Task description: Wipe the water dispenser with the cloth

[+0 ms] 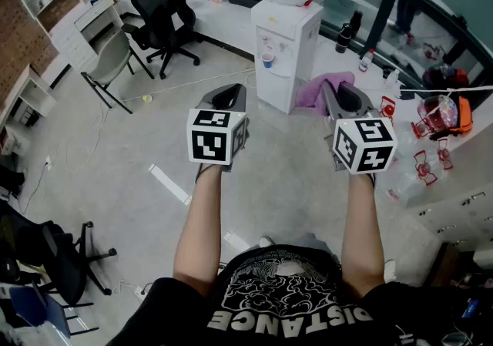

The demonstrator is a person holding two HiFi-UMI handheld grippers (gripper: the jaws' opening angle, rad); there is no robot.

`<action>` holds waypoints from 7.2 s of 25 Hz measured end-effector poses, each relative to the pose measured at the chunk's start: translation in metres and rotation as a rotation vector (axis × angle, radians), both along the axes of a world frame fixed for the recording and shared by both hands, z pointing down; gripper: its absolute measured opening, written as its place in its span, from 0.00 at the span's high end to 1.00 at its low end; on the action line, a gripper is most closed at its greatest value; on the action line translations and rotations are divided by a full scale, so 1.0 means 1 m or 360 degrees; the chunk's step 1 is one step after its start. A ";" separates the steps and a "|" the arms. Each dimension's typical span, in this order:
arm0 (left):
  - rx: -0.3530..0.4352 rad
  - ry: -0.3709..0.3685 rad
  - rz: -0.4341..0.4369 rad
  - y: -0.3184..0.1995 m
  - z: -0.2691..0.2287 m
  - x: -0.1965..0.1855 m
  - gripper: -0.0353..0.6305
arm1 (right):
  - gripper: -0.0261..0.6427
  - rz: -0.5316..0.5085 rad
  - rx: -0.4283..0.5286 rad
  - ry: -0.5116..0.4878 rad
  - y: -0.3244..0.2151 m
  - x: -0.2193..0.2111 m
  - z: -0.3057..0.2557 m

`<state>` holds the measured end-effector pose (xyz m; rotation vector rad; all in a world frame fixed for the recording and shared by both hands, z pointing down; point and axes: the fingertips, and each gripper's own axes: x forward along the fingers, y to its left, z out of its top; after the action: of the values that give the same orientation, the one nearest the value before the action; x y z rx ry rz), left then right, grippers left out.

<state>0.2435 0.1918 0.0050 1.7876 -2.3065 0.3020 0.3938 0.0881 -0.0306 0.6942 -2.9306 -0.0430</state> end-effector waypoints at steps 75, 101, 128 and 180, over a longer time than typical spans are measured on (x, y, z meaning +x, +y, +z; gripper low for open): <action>-0.0229 0.0037 0.0918 -0.412 0.069 -0.388 0.91 | 0.91 0.0692 -0.0264 0.0073 -0.319 -0.421 0.079; -0.0282 0.0106 0.1059 -0.441 0.147 -0.446 0.91 | 0.91 0.0655 -0.0512 -0.0028 -0.372 -0.553 0.186; -0.0369 0.0031 0.1071 -0.461 0.185 -0.352 0.91 | 0.91 0.0770 -0.0572 -0.0216 -0.410 -0.441 0.223; -0.0136 -0.0050 0.1381 -0.468 0.412 -0.285 0.91 | 0.91 0.1120 -0.0025 -0.0046 -0.408 -0.307 0.397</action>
<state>-0.0416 -0.2761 0.4170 2.6331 -1.3630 0.5376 0.0870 -0.3199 0.3664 1.6720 -2.5311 0.0595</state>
